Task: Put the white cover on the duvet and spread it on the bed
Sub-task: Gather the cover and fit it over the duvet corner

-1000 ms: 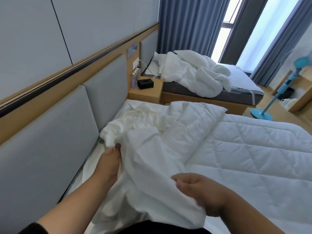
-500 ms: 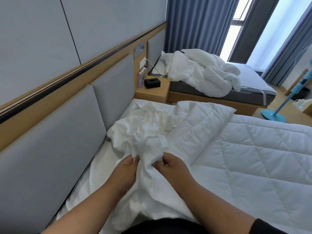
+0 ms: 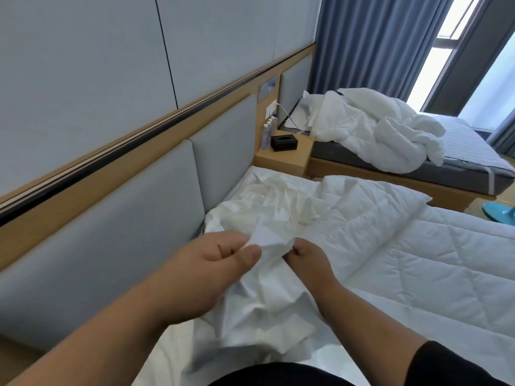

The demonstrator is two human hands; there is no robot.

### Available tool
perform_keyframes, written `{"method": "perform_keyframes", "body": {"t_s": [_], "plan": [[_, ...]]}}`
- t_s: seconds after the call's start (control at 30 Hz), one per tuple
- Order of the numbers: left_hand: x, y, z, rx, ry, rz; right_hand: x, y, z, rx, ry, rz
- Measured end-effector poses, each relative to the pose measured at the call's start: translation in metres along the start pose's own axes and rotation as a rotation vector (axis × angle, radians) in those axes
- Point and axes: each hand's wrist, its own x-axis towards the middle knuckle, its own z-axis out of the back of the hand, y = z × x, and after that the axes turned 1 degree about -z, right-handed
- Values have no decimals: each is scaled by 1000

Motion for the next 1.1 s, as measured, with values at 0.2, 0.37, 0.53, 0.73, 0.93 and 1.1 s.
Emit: {"method": "perform_keyframes", "body": {"t_s": [0.2, 0.37, 0.53, 0.73, 0.93, 1.1], "plan": [[-4, 74, -27, -614, 165, 601, 16, 21, 24, 183, -194, 62], [14, 139, -32, -48, 48, 737, -1, 8, 15, 273, -33, 62], [41, 122, -24, -87, -218, 424, -12, -10, -7, 346, 173, 62], [63, 133, -38, 11, -198, 353, -18, -1, -5, 45, 144, 106], [69, 124, -31, 128, -252, 374, -27, 22, 65, -45, 34, 37], [91, 120, -28, 261, -274, 270, -105, 46, 102, 163, 363, 201]]}}
